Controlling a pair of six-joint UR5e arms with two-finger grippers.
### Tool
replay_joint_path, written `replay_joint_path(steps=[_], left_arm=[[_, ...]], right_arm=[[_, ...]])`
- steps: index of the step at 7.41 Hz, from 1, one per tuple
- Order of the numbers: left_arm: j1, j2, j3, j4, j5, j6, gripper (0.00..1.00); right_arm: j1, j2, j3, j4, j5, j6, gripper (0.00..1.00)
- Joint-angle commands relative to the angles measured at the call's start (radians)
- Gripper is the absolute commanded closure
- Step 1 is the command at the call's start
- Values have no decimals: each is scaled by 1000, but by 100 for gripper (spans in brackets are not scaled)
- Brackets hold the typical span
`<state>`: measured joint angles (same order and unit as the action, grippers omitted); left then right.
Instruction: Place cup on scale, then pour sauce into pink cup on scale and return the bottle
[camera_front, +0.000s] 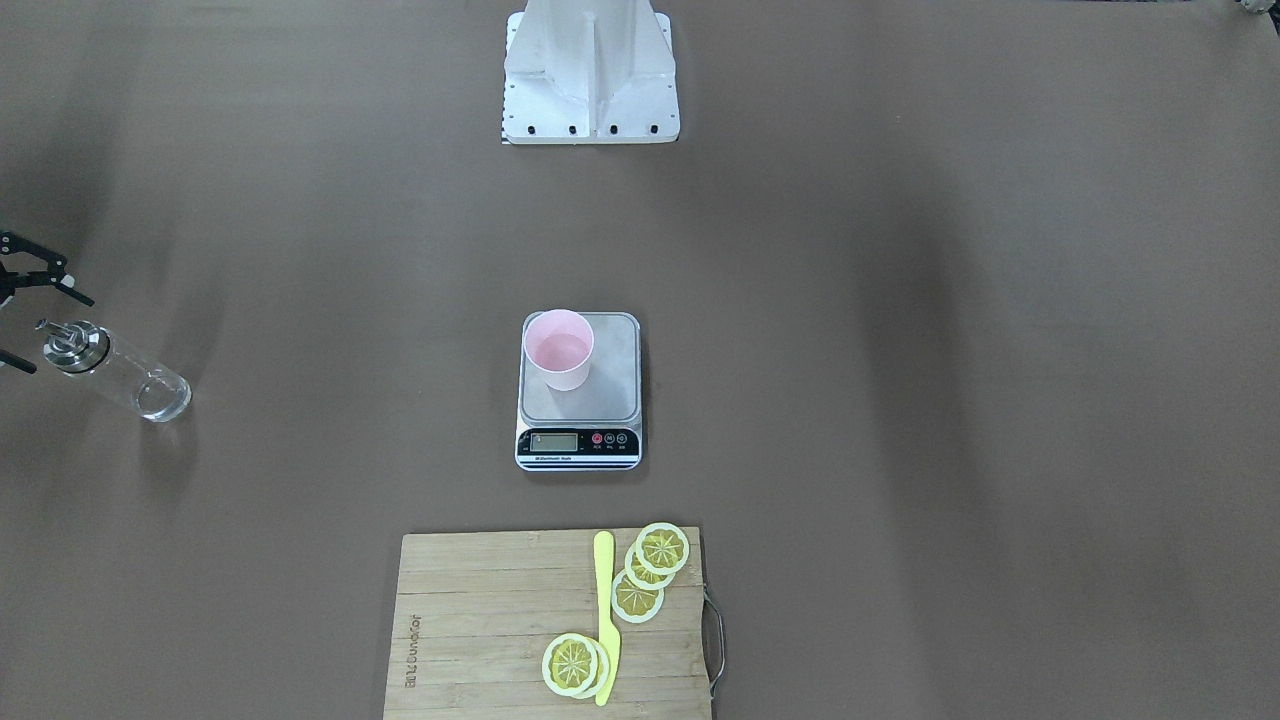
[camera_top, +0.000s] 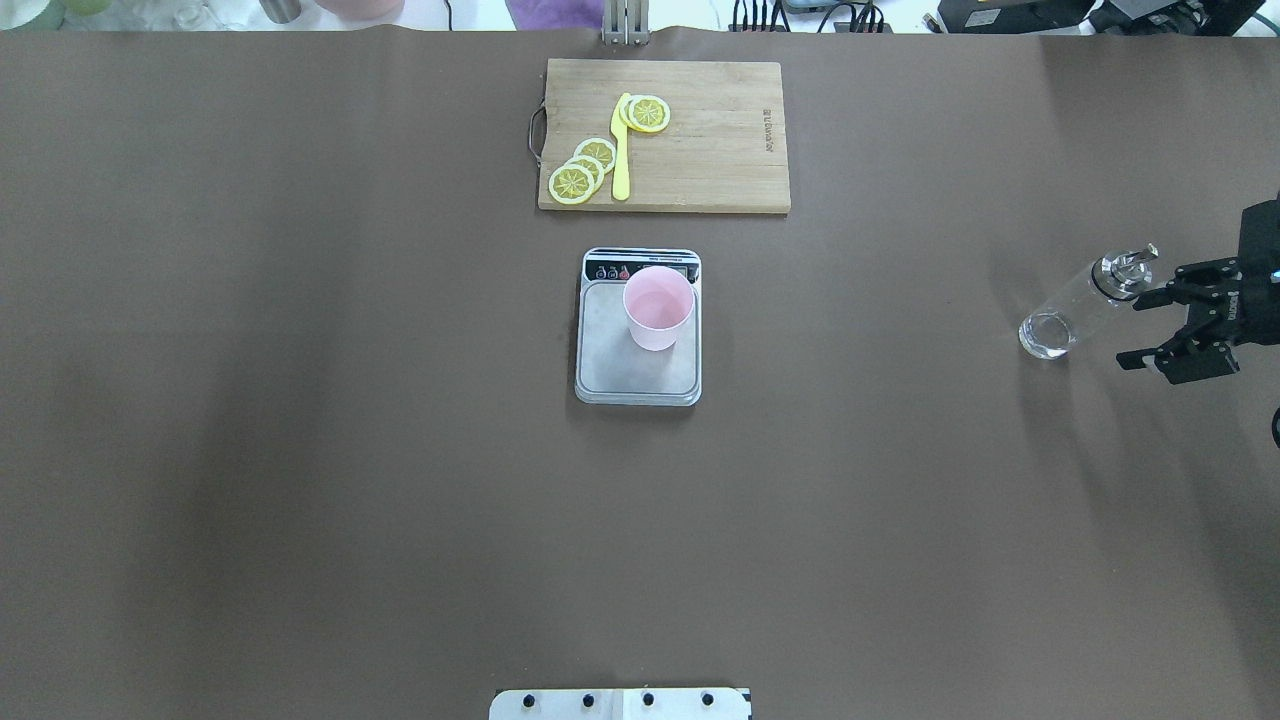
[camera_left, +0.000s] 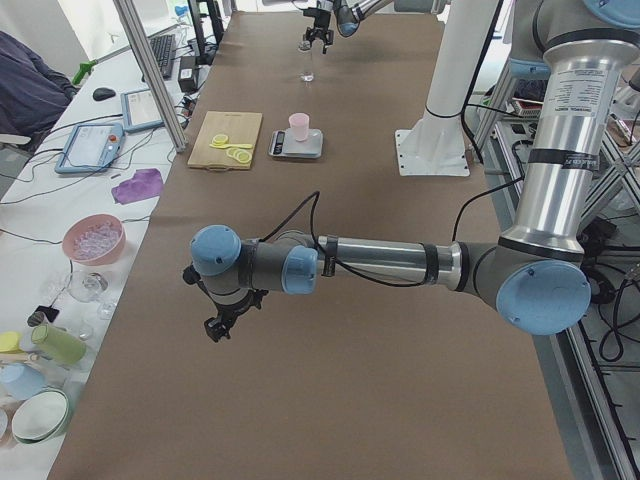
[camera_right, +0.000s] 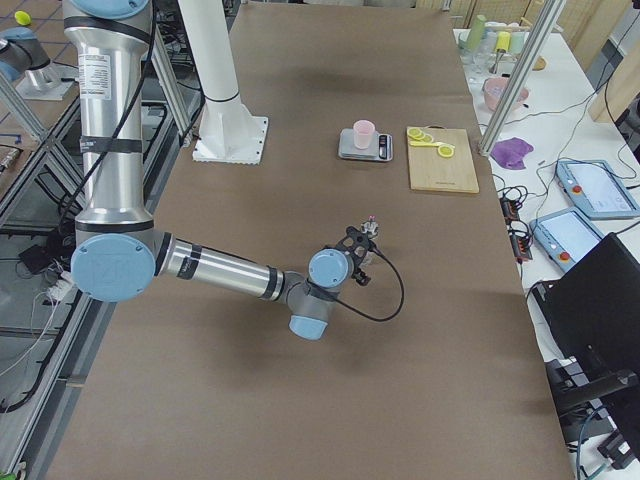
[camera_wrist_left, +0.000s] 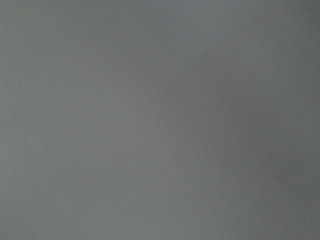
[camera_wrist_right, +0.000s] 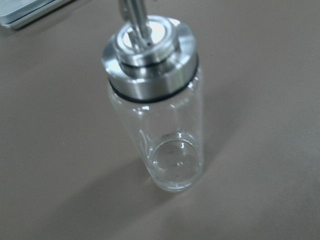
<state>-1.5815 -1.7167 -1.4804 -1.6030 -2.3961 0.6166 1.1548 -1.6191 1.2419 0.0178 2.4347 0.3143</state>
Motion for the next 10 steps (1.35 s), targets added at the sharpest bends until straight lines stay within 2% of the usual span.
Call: replay_joint_path(steps=[1,3,4,8,10], left_arm=[[0,2,0,0,0,2,2],[0,2,-1,0,0,3,2],[0,11,-3,-1,0,3,2],[0,20,-5,-17,0,0,2],[0,20,-6,-17,-2,-1,2]], right_arm=[[2,-99,4,153,-174,211,2],[2,-162,8,178,-311,261,2],[2,-174,11,198,-350,307,2],[-1,-177,56,197,-382,420,2],[-29,-177,83,183,-430,494,2]])
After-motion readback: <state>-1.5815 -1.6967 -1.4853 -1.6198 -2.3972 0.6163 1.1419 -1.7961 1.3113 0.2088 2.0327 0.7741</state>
